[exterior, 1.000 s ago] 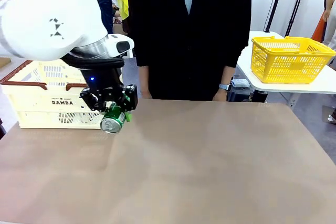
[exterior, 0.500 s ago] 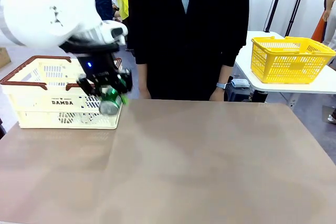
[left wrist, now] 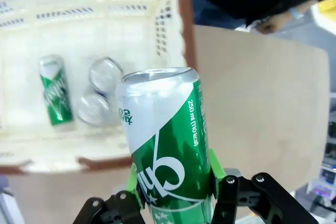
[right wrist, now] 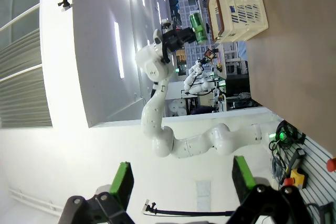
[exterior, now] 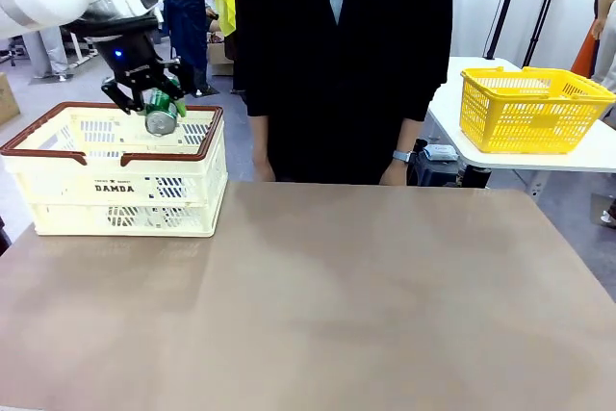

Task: Place the drinks into the Shopping basket.
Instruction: Pick up one drink and place it into the Shopping basket.

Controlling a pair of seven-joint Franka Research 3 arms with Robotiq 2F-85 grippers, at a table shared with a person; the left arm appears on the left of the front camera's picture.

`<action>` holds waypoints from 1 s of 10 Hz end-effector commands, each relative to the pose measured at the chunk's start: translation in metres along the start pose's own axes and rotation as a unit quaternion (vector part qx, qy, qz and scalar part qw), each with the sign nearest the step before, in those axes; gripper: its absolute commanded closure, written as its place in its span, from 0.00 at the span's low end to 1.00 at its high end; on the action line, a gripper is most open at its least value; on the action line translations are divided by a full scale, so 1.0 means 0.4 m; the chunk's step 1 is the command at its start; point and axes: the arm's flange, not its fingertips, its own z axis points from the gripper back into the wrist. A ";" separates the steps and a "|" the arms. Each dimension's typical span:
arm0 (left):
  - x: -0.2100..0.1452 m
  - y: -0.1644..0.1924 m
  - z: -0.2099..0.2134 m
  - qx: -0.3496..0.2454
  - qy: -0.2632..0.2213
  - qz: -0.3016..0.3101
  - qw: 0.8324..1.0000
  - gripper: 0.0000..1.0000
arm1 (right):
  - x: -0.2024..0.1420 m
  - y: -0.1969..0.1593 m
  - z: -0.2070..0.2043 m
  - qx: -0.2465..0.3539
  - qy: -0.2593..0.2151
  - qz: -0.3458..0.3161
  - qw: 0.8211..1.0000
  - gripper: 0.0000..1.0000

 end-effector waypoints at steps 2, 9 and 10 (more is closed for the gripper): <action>0.120 0.228 0.040 0.045 -0.046 0.116 0.991 1.00 | -0.002 0.016 -0.002 0.005 -0.001 -0.009 1.000 0.00; 0.128 0.497 -0.050 0.090 -0.005 0.129 0.987 1.00 | -0.002 0.016 -0.002 0.005 -0.001 -0.009 1.000 0.00; 0.128 0.497 -0.050 0.090 -0.005 0.129 0.987 1.00 | -0.002 0.016 -0.002 0.005 -0.001 -0.009 1.000 0.00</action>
